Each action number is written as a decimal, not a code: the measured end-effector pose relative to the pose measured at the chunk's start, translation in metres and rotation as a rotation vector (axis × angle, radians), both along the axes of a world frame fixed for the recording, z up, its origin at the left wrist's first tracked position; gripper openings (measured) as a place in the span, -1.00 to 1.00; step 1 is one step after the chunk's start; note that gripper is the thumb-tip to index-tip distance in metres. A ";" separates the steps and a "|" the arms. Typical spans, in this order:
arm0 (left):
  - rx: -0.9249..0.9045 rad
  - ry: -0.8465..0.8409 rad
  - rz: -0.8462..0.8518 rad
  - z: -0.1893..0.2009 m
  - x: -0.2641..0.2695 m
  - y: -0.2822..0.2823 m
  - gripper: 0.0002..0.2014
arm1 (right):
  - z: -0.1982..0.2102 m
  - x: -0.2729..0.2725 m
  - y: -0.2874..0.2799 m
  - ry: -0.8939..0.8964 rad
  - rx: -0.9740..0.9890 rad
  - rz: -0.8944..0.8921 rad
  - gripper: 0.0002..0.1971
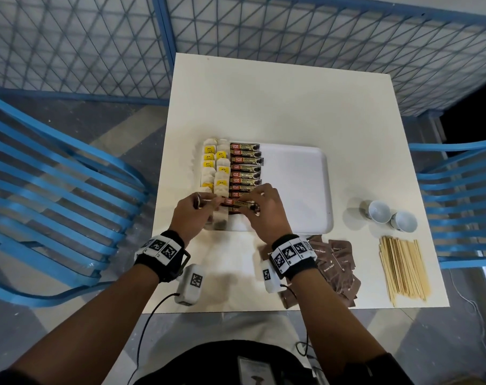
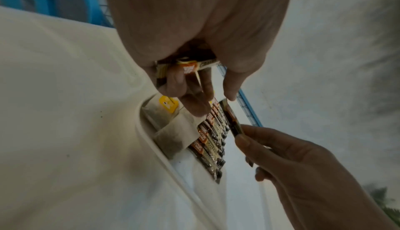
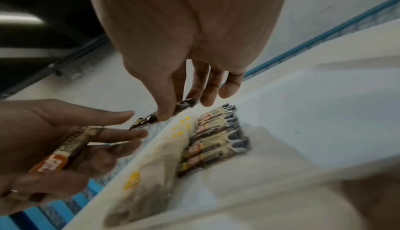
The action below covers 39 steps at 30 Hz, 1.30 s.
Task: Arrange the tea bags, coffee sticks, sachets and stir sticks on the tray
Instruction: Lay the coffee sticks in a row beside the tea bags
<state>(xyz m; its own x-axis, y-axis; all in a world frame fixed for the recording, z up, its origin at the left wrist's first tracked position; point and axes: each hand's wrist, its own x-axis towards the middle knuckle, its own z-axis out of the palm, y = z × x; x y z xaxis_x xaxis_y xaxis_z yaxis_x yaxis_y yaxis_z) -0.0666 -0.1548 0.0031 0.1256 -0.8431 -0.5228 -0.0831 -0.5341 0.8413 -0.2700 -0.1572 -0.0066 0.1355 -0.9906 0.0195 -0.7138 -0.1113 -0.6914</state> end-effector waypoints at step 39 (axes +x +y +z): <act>-0.027 -0.142 -0.147 -0.008 0.013 0.011 -0.79 | -0.036 0.019 0.024 0.301 0.097 -0.091 -0.91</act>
